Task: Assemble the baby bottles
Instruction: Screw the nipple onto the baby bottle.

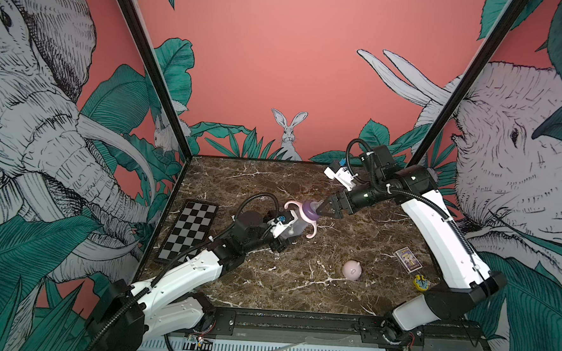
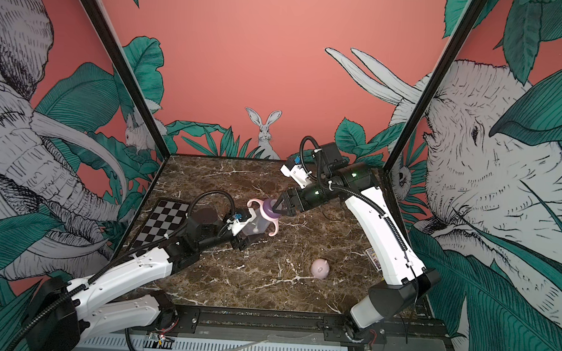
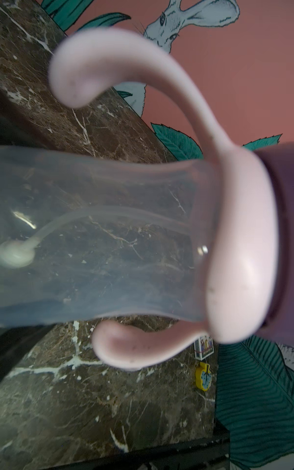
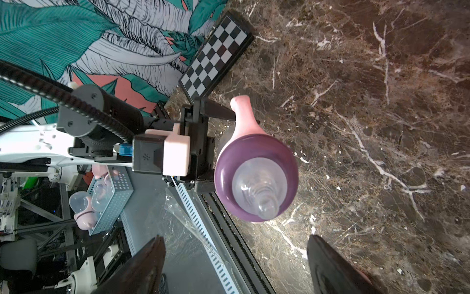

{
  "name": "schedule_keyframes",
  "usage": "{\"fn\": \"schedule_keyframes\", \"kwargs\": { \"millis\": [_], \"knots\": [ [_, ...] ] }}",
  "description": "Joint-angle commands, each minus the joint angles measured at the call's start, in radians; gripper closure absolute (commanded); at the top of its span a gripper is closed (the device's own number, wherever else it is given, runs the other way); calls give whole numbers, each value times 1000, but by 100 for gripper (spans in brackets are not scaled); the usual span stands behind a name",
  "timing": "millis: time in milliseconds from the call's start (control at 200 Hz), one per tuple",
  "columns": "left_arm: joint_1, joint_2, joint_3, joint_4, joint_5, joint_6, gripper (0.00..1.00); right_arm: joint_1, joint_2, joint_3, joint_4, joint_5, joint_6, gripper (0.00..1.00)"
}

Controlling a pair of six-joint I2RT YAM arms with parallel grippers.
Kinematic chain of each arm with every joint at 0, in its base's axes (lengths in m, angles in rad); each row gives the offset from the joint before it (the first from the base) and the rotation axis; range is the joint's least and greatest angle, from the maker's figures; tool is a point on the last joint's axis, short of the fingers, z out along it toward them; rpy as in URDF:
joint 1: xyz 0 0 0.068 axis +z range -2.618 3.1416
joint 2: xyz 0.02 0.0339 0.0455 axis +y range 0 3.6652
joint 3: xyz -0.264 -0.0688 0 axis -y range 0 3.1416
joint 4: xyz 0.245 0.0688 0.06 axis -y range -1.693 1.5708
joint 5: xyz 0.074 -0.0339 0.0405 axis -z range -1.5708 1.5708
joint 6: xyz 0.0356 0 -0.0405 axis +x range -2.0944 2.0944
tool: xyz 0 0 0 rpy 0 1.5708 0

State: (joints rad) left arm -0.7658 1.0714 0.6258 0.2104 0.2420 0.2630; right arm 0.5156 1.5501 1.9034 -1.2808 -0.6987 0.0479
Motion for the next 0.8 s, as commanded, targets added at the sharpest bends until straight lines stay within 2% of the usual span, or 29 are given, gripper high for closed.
{"fn": "schedule_keyframes", "kwargs": {
  "millis": [0, 350, 690, 795],
  "knots": [
    [2, -5, 41, 6, 69, -19, 60, 10, 32, 15, -57, -15, -118, 13],
    [3, 6, 49, 16, 71, -27, 60, 49, 132, 65, -55, -24, -124, 11],
    [2, 14, 54, 27, 62, -22, 60, 52, 128, 60, -58, -24, -122, 22],
    [3, 18, 58, 27, 60, -22, 60, 54, 136, 58, -68, -26, -124, 28]
  ]
}}
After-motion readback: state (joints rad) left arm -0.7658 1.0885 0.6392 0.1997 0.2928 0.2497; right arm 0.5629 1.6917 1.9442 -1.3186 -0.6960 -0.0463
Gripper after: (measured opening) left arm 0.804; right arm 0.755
